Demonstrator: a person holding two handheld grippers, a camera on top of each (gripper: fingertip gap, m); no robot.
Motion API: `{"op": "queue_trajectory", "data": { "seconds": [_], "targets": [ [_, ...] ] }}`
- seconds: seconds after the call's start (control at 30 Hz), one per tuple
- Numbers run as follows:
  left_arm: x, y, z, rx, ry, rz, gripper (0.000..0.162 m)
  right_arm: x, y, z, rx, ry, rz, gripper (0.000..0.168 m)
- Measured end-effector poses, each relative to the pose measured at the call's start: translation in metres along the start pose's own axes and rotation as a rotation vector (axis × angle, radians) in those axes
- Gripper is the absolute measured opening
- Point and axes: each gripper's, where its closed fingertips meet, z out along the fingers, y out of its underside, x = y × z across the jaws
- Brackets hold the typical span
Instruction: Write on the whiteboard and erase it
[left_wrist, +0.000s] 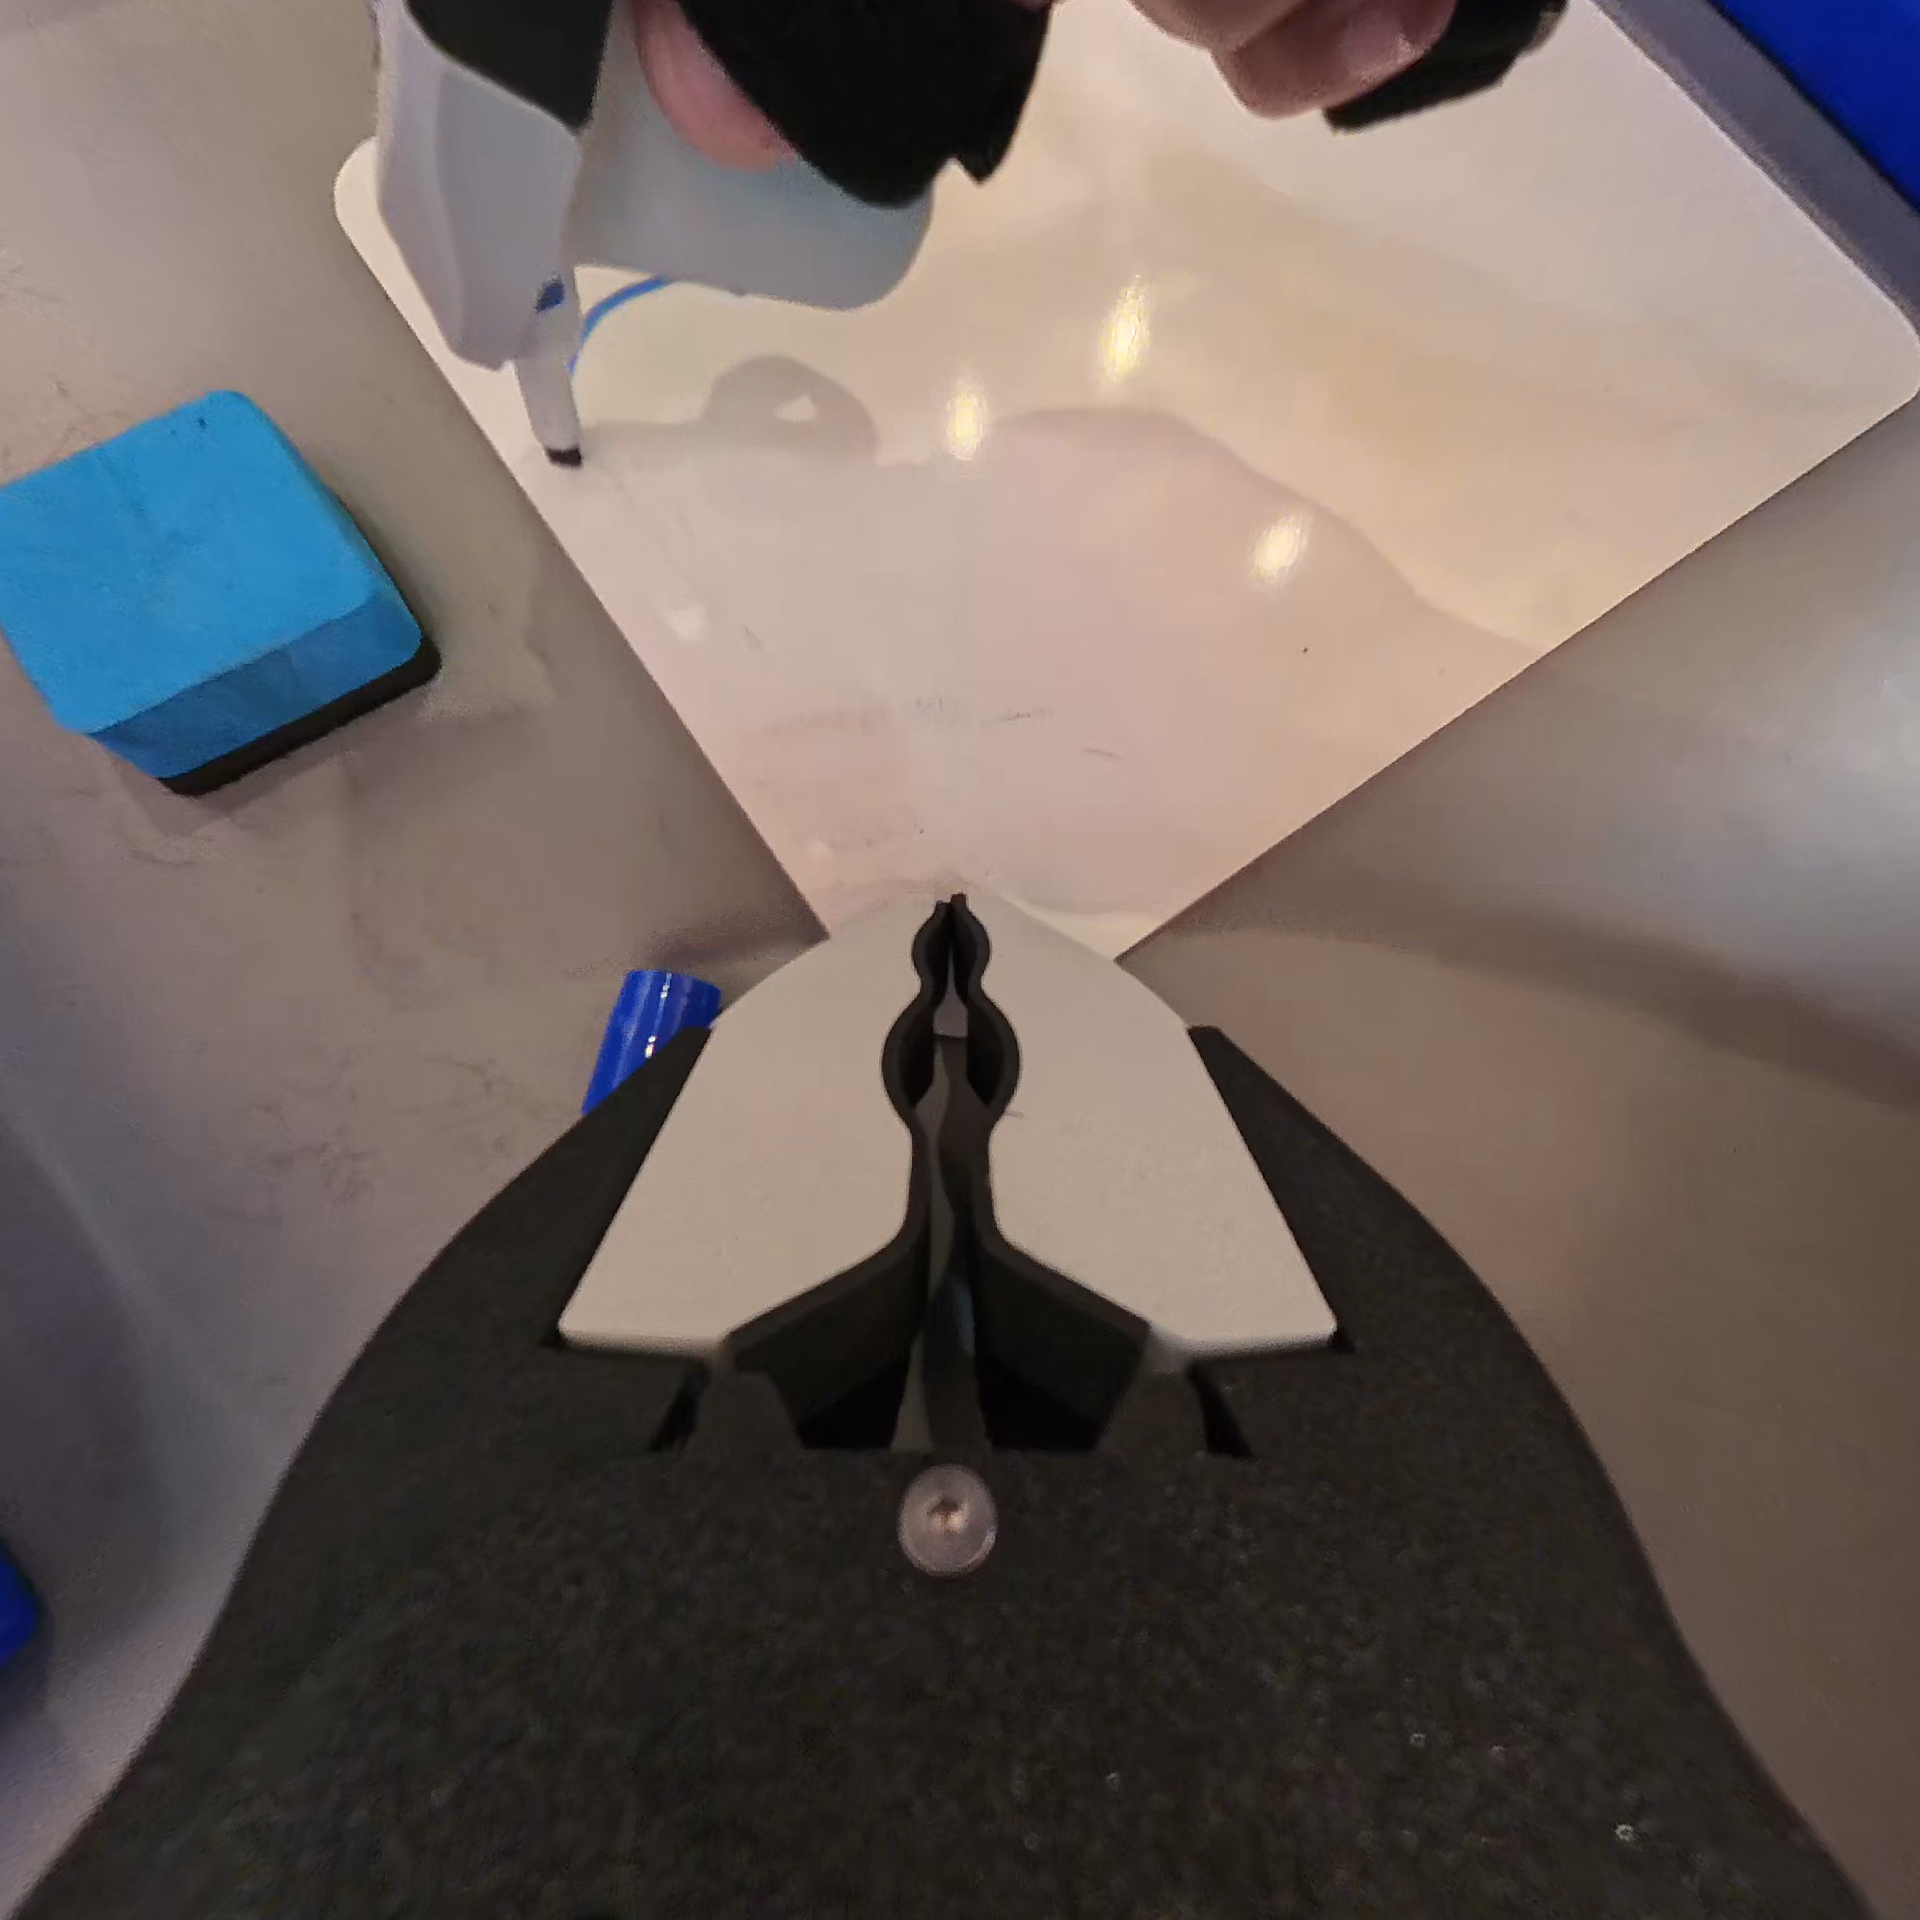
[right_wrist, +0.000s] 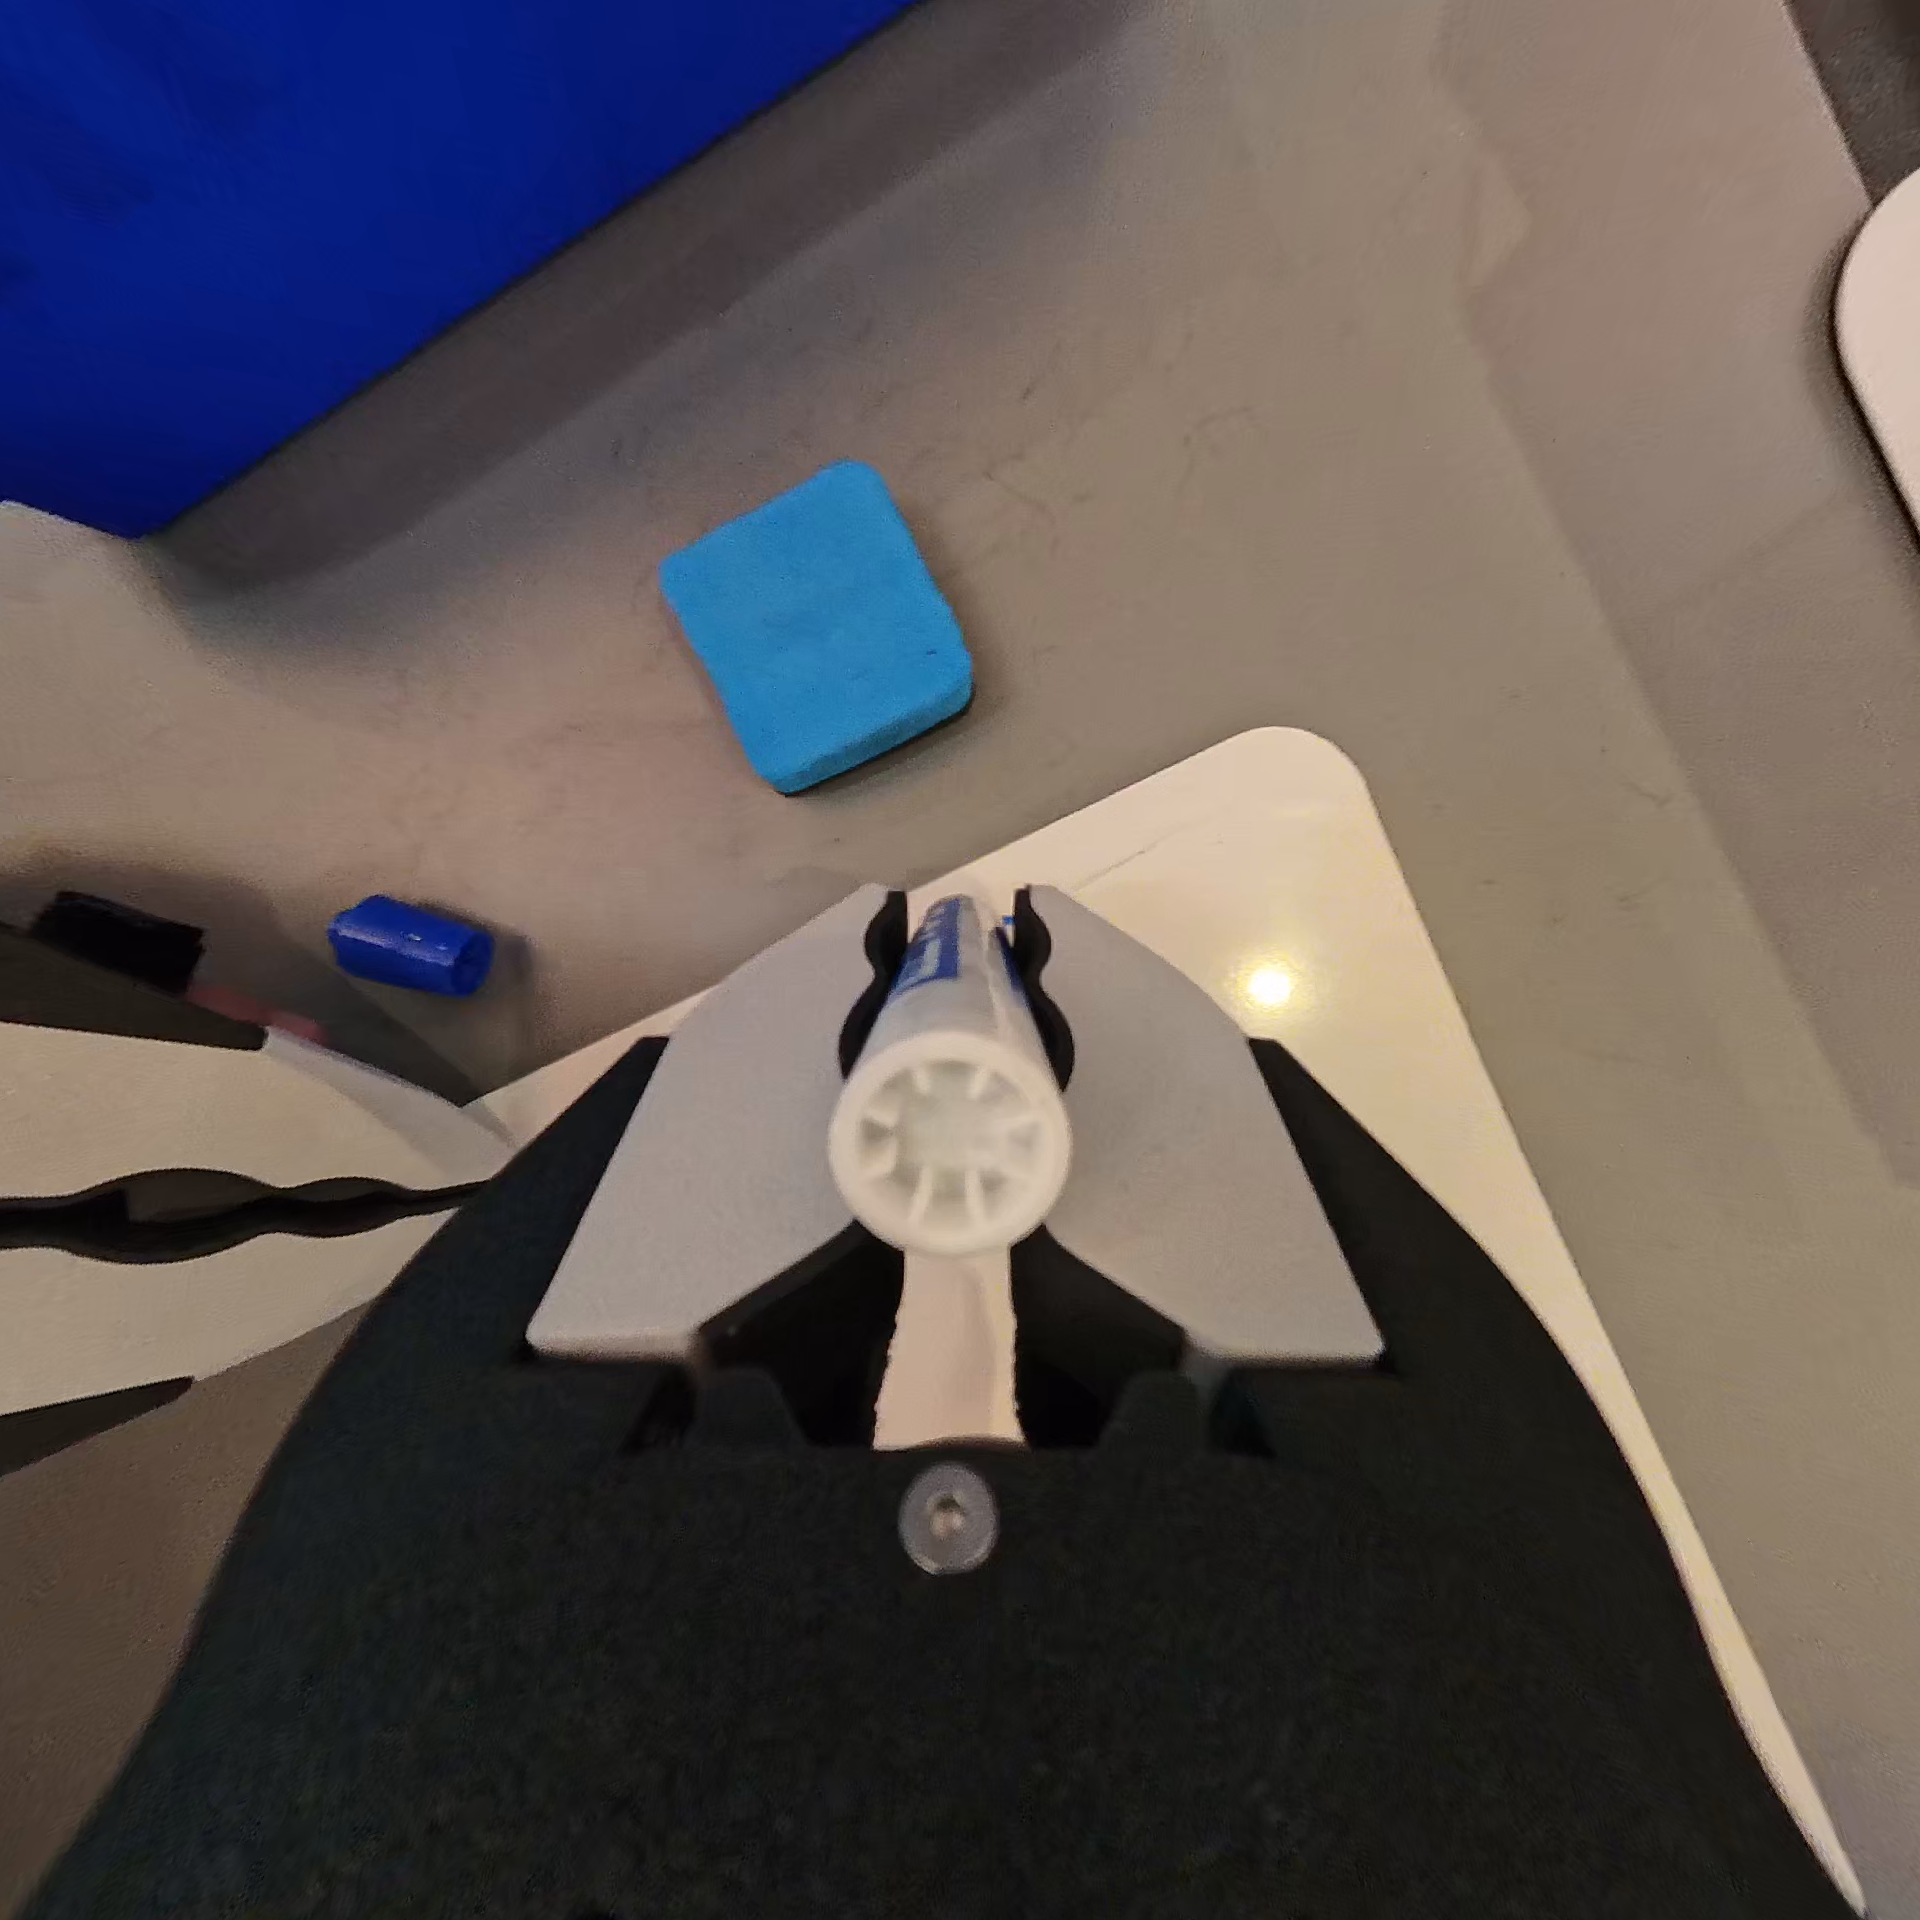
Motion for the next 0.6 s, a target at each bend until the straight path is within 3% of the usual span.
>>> {"op": "queue_trajectory", "data": {
  "seconds": [0.6],
  "targets": [
    [-0.003, 0.0, 0.0, 0.004, -0.023, -0.003, 0.0, -0.056, 0.034, -0.018, 0.001, 0.003, -0.011, 0.02]
  ]
}}
